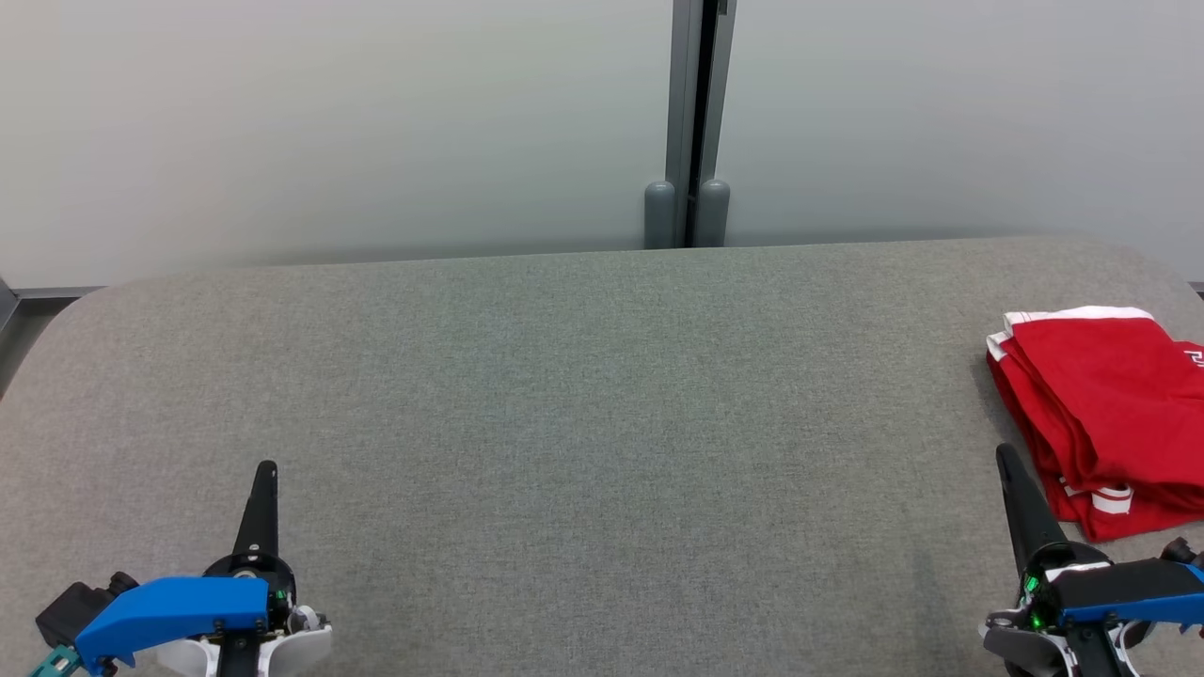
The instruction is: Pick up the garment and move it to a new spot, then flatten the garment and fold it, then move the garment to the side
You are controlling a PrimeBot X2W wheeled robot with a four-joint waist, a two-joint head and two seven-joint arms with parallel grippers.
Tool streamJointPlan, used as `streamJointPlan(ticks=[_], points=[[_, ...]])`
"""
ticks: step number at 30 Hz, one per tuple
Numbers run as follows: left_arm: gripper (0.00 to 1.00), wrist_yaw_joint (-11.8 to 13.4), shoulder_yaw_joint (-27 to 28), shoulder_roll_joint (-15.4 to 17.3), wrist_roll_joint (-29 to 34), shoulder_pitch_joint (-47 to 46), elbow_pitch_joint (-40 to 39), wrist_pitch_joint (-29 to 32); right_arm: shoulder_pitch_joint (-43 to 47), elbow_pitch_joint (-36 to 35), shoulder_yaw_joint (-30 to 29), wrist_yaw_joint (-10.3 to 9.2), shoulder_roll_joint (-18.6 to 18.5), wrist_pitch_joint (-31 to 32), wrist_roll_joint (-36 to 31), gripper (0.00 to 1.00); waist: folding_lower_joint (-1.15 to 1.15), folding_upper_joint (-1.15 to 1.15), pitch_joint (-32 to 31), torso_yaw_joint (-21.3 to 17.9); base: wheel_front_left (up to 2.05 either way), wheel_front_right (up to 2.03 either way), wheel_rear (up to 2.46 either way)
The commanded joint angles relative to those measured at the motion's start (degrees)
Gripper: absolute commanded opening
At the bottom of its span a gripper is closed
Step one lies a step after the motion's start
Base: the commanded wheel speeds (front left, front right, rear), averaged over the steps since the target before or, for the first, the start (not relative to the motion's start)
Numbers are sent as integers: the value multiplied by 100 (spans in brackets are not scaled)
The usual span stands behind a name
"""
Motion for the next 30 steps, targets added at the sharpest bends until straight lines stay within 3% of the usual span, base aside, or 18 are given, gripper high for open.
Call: streamJointPlan(ticks=[1,30], points=[[0,-49,26,4,-112,-97,-59,35,-110,-9,6,2,6,20,139,0,0,0,1,1,0,0,0],[0,-58,187,-57,-1216,-197,-170,357,-202,97,30,2,26,162,1382,0,0,0,24,28,0,0,0]])
